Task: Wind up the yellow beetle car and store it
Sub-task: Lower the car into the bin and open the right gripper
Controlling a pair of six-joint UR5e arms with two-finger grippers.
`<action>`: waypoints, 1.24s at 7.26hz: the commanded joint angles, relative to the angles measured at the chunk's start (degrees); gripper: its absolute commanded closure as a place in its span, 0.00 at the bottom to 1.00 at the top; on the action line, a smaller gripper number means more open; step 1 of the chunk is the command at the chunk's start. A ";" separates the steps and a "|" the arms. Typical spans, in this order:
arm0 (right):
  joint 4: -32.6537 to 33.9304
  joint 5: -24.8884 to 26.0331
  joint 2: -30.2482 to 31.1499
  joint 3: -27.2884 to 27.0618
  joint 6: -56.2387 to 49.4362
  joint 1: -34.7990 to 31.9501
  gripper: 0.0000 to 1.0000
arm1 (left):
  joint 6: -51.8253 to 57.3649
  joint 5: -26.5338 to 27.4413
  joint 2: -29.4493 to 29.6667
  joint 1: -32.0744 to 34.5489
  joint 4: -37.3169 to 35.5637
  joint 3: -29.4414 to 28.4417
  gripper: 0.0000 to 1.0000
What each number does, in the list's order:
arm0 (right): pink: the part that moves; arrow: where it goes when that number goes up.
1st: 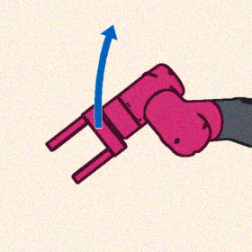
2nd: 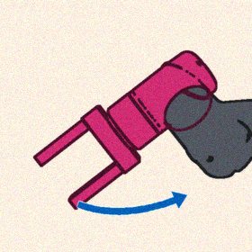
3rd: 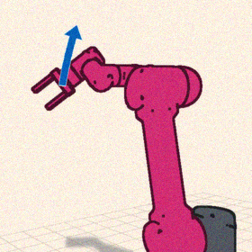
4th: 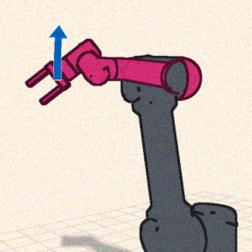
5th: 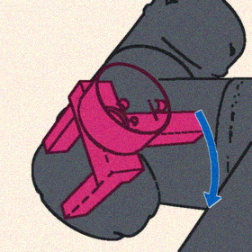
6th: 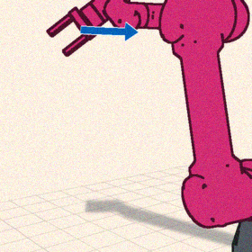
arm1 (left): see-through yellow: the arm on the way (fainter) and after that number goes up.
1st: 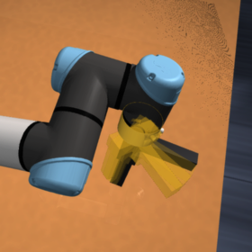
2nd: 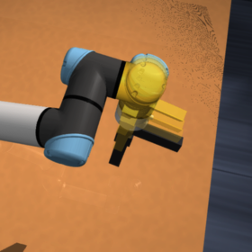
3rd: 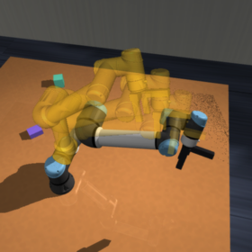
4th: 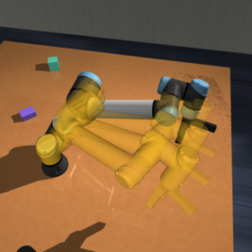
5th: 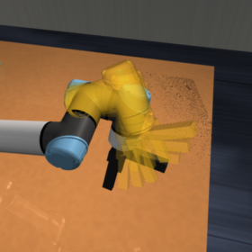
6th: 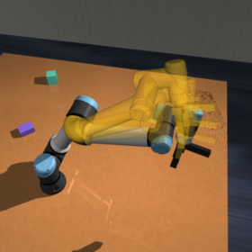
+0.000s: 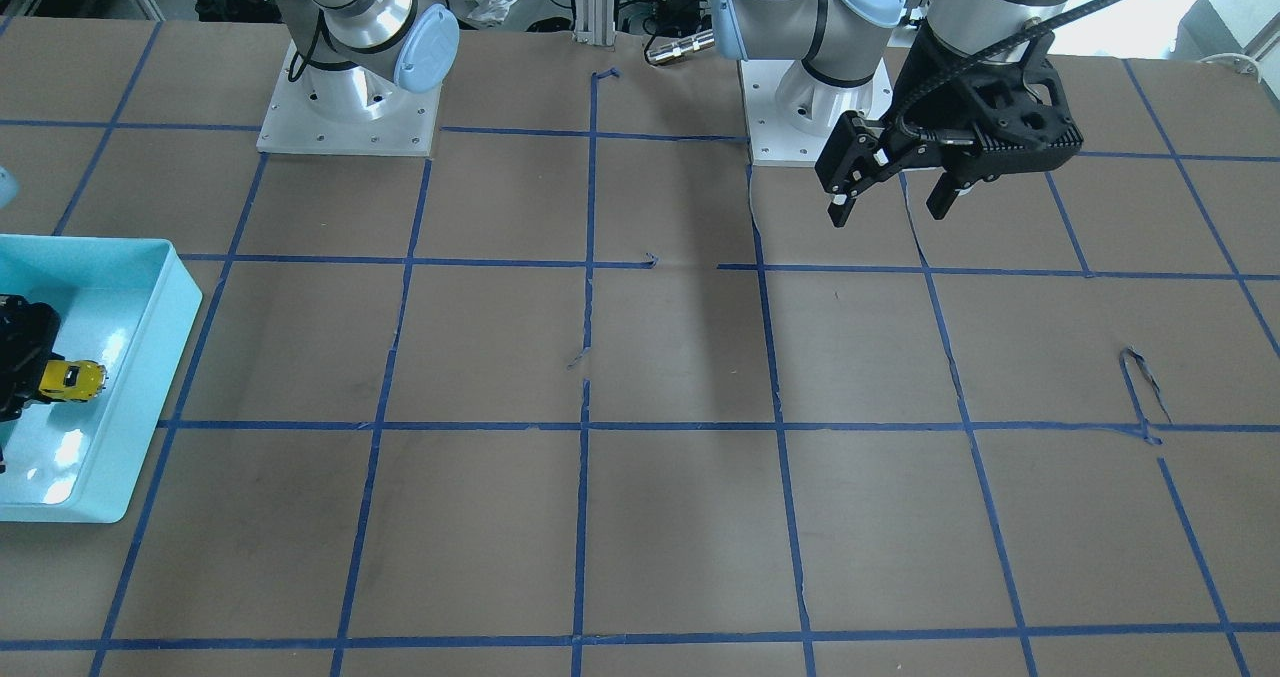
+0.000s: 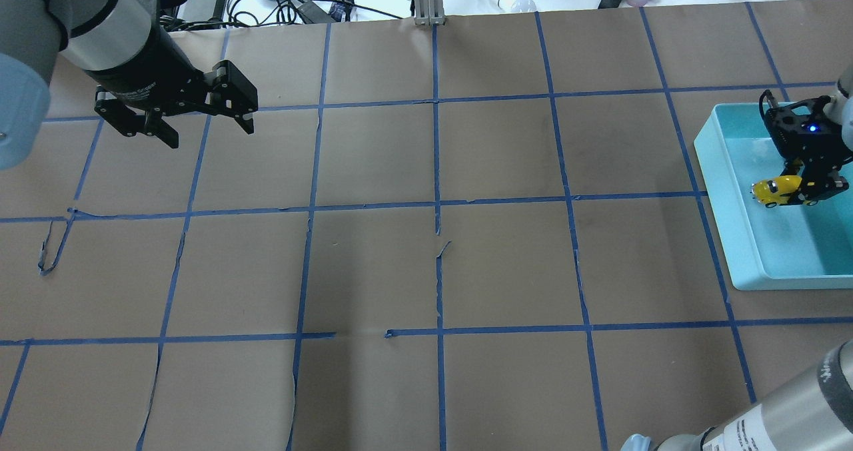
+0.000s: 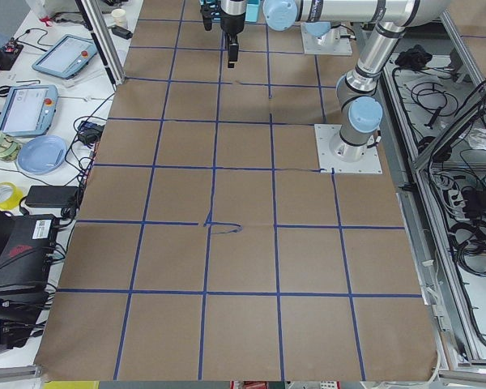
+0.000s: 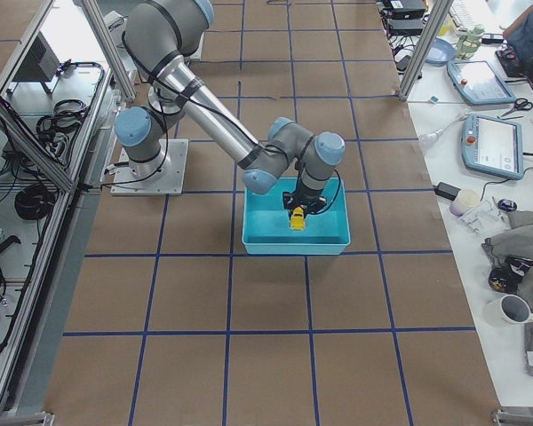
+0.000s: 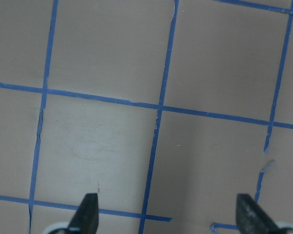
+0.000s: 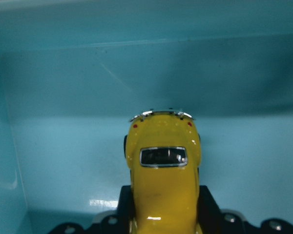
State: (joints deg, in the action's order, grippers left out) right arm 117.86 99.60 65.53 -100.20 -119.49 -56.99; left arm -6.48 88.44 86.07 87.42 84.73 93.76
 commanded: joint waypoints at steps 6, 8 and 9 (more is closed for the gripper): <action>-2.96 -0.46 11.07 1.23 19.88 -0.48 0.00 | 0.07 0.15 -0.03 -0.23 -0.18 -0.25 0.00; -9.99 -3.51 17.23 1.59 42.30 -2.05 0.00 | 0.07 -0.03 0.15 -0.14 -0.35 -0.42 0.00; -14.19 -5.63 20.57 2.02 54.42 -4.24 0.00 | 0.07 0.06 0.06 -0.14 -0.35 -0.33 0.00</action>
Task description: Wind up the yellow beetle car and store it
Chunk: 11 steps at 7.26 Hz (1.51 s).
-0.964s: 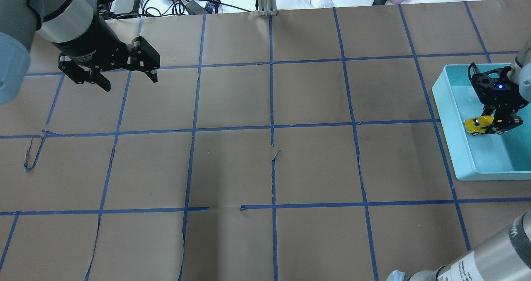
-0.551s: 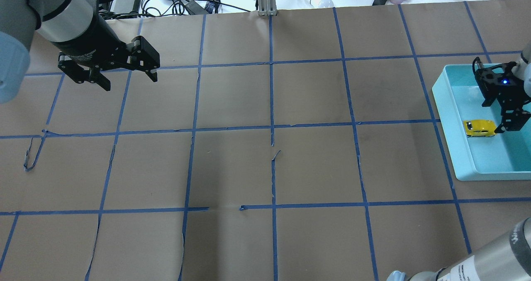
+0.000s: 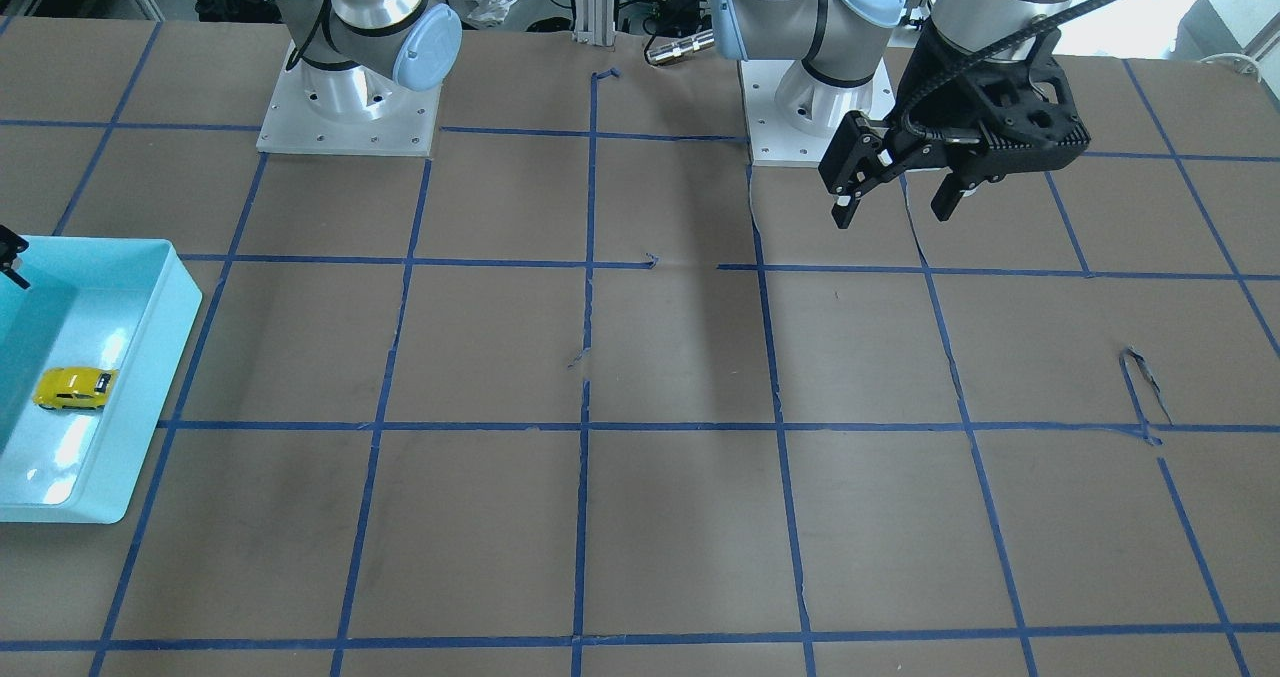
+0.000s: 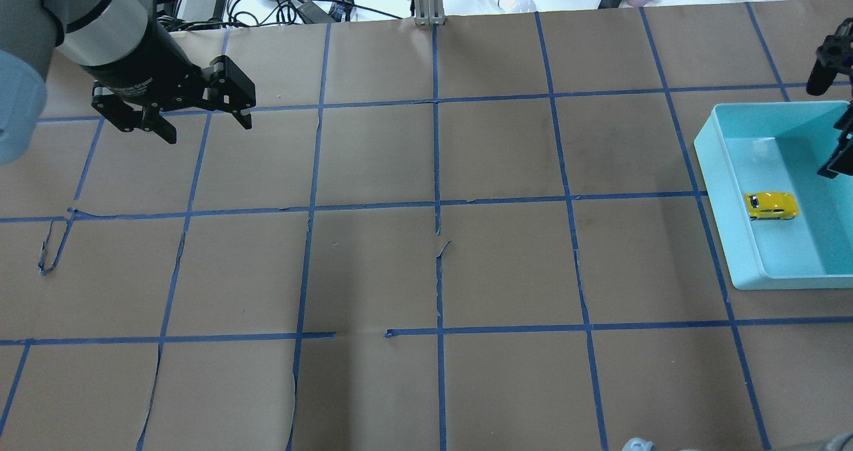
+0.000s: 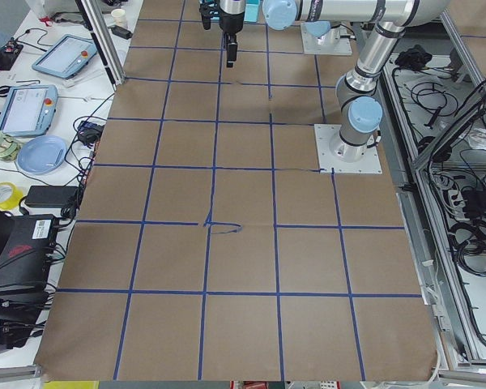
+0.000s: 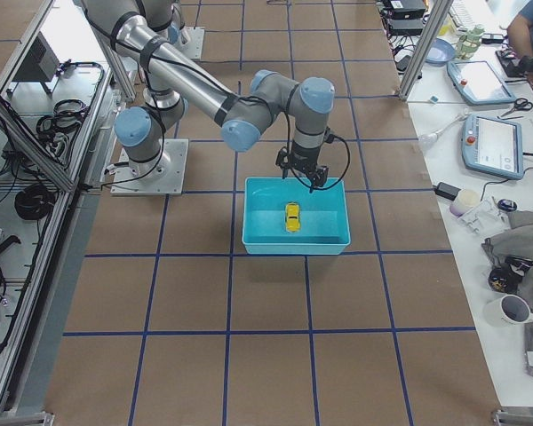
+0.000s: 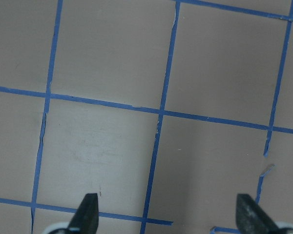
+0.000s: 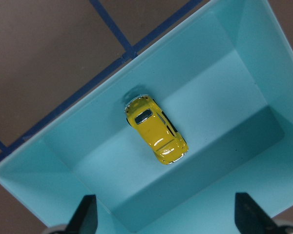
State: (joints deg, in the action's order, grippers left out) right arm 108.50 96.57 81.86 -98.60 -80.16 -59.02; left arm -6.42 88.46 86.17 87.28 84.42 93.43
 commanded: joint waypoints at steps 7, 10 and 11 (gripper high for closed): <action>-8.83 -3.67 8.93 3.77 85.84 -28.20 0.00 | 1.49 0.13 -0.30 0.43 0.13 0.09 0.00; -10.76 -6.84 11.82 3.42 85.96 -32.38 0.00 | 1.49 0.05 -1.53 0.79 1.10 0.61 0.00; -10.76 -6.84 11.83 3.42 85.96 -32.38 0.00 | 1.49 0.13 -1.36 0.79 1.10 0.44 0.00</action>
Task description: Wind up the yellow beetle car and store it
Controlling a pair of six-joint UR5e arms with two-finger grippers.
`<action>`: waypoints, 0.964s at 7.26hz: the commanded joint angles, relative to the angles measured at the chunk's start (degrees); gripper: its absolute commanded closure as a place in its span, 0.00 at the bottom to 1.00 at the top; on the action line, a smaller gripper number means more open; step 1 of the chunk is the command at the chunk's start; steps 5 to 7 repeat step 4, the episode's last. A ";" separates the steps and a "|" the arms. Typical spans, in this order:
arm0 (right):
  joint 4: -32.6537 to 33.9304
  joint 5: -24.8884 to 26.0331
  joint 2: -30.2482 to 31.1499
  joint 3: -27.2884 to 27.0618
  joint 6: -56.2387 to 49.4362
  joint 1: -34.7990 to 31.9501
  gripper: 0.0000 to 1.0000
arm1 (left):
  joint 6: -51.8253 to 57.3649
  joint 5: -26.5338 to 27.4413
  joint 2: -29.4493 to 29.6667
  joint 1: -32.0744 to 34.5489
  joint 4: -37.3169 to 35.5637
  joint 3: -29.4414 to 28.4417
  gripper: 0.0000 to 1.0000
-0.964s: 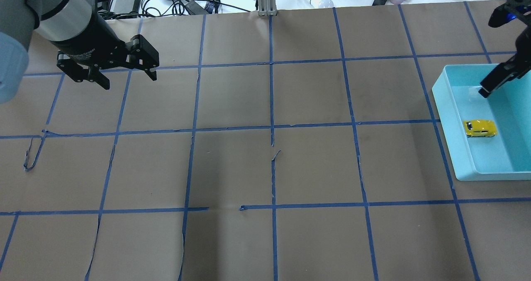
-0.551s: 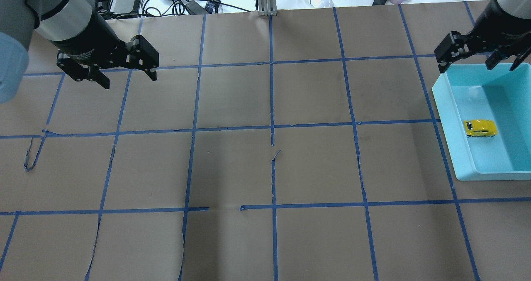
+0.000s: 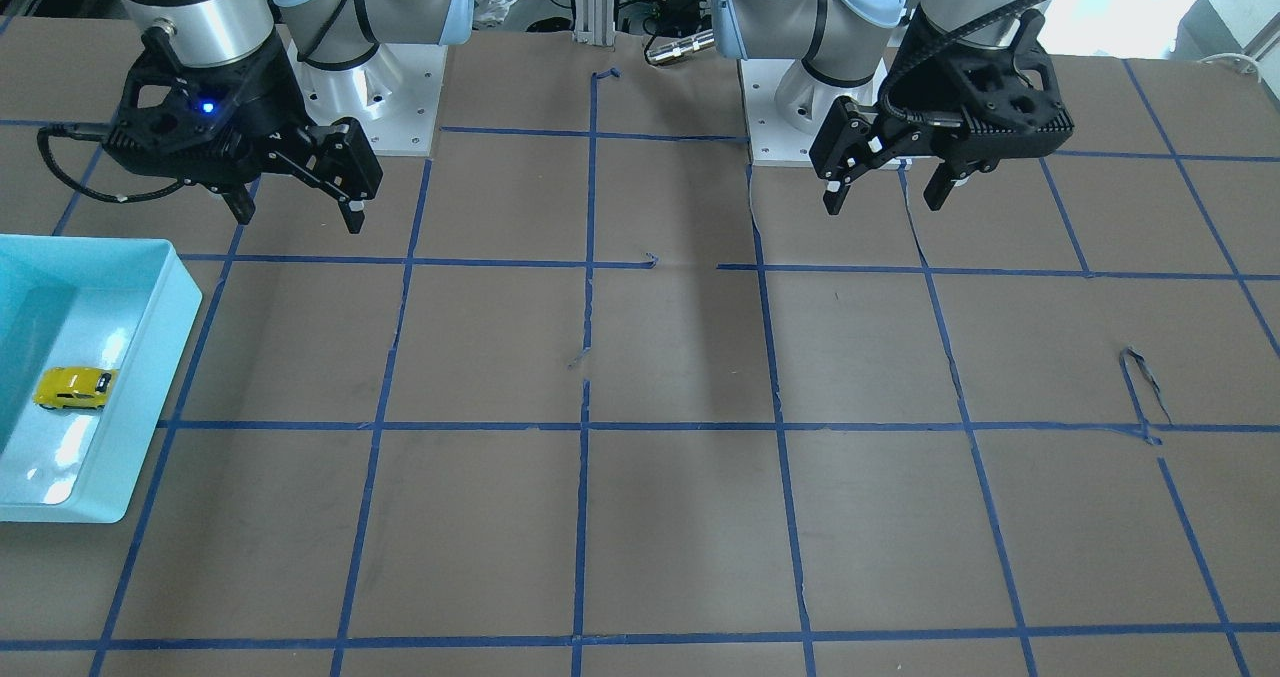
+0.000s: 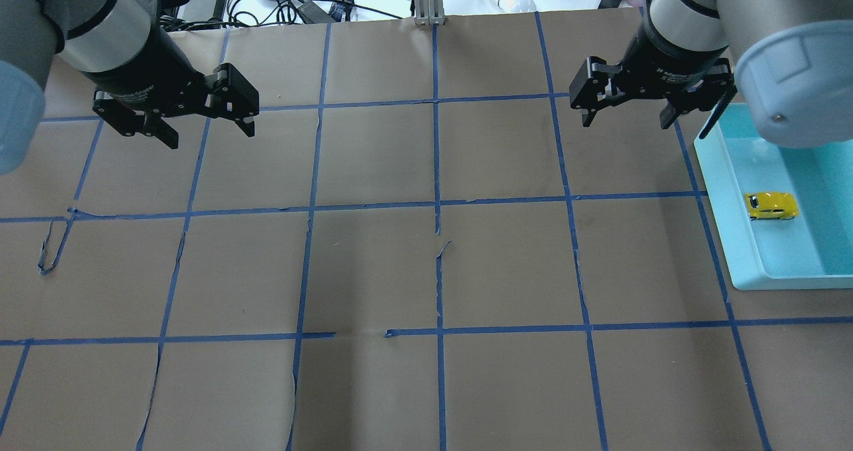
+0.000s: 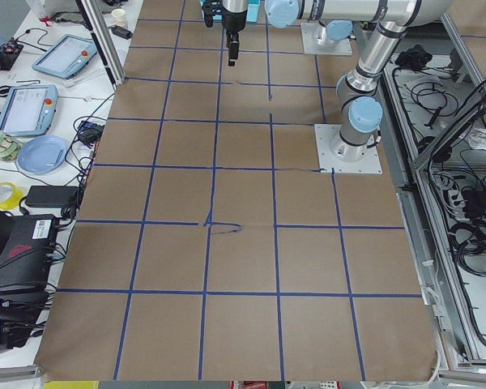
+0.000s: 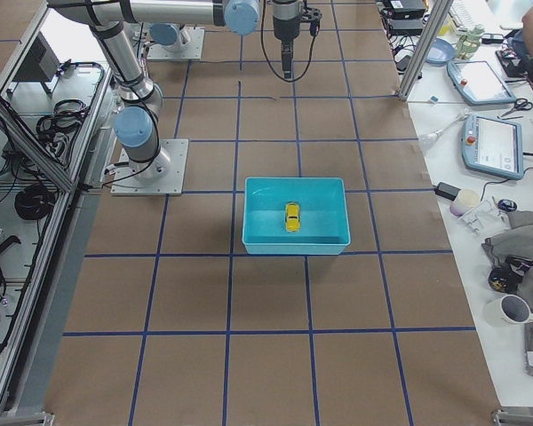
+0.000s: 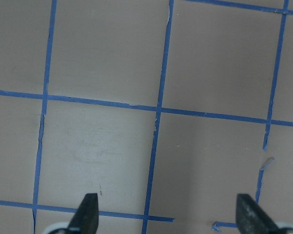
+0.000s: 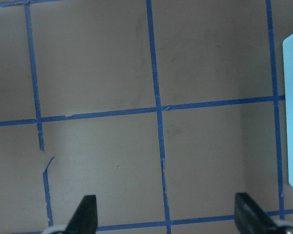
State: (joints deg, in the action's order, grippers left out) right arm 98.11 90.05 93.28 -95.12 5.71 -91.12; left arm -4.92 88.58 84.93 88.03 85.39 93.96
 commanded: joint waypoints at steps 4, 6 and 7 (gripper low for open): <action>-1.79 0.30 0.15 -0.41 0.52 -0.02 0.00 | 0.00 -0.07 0.05 0.21 0.04 0.17 0.00; -1.79 0.30 0.15 -0.41 0.52 -0.02 0.00 | 0.00 -0.07 0.05 0.21 0.04 0.17 0.00; -1.79 0.30 0.15 -0.41 0.52 -0.02 0.00 | 0.00 -0.07 0.05 0.21 0.04 0.17 0.00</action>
